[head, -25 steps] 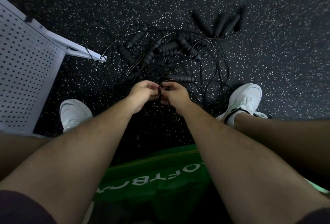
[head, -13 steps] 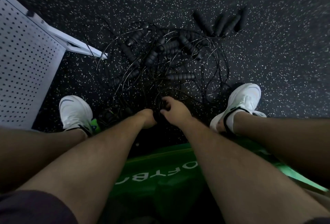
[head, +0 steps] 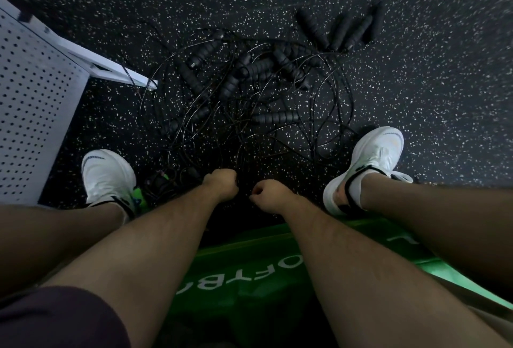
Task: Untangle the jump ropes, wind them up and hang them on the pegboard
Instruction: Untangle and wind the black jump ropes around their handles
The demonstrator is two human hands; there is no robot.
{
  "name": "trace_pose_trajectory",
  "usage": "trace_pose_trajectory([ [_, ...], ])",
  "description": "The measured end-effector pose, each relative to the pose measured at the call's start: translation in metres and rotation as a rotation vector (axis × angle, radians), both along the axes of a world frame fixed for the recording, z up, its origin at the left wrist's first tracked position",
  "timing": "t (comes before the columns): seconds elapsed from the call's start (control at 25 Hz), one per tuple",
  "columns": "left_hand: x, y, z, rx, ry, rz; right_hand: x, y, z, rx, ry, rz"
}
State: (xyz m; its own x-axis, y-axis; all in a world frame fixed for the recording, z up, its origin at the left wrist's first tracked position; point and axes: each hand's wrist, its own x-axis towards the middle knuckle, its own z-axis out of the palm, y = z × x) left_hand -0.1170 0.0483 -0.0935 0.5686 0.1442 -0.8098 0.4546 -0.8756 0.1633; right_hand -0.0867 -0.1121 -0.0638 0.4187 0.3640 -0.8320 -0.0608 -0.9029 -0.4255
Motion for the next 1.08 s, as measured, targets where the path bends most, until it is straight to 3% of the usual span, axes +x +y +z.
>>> trace_pose_trajectory([
  [0.12, -0.002, -0.001, -0.002, -0.037, -0.009, 0.065, -0.003, -0.003, 0.002, 0.005, 0.032, -0.017],
  [0.24, -0.004, -0.010, -0.007, 0.053, -0.001, 0.112, -0.005, -0.002, 0.003, 0.027, 0.019, -0.045],
  [0.56, -0.011, -0.023, -0.011, 0.093, -0.026, 0.080, 0.000, -0.002, -0.002, 0.009, -0.015, -0.050],
  [0.72, 0.002, -0.021, 0.001, -0.137, -0.118, 0.117, 0.002, 0.004, -0.002, 0.045, -0.017, -0.079],
  [0.84, 0.013, -0.004, 0.023, -0.191, -0.123, 0.137, 0.002, 0.010, 0.011, 0.119, 0.002, -0.183],
  [1.08, 0.033, 0.018, 0.095, -0.502, -0.345, 0.586, 0.000, 0.031, 0.048, 0.392, 0.151, -0.404],
])
